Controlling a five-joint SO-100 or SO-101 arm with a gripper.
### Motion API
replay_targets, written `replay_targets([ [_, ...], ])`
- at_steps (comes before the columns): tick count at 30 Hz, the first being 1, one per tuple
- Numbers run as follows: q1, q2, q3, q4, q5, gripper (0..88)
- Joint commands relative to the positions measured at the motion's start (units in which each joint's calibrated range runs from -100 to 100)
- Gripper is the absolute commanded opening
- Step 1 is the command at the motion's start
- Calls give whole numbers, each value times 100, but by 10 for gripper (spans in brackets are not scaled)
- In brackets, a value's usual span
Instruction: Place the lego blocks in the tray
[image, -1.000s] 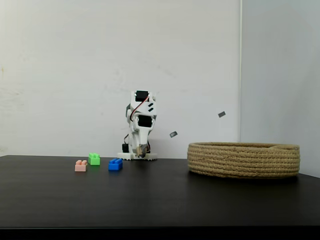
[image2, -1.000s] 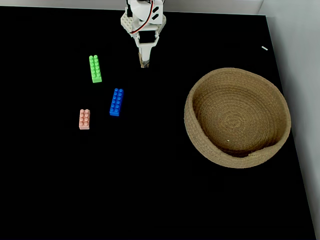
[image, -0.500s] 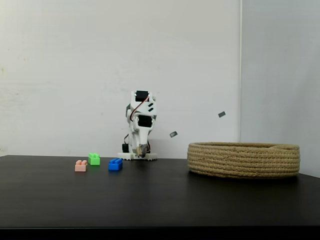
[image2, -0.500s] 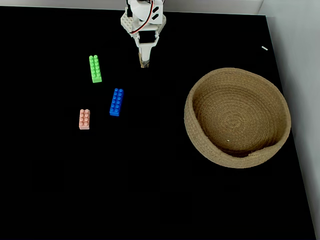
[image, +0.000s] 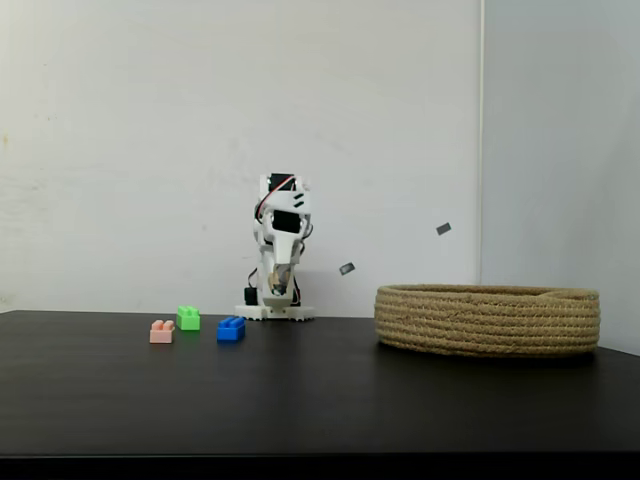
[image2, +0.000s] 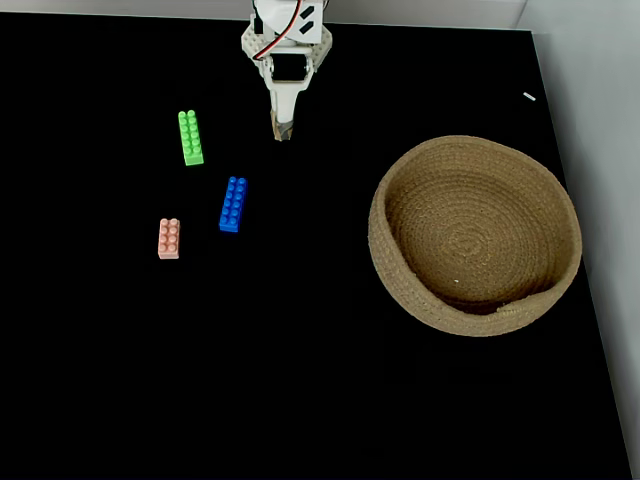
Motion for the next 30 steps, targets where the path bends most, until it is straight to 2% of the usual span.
replay_targets([
  [1, 141, 1816, -2184, -24, -10, 4],
  [4, 380, 3003, -3096, -132, 190, 12],
  [7, 718, 4095, -3652, -315, 708, 8],
  [10, 1097, 5058, -4227, -348, 1612, 19],
  [14, 1542, 6107, -5257, -265, 2510, 89],
  [20, 1905, 7362, -6671, 343, 3057, 224],
  [30, 1617, 8343, -6361, 376, 3766, 254],
])
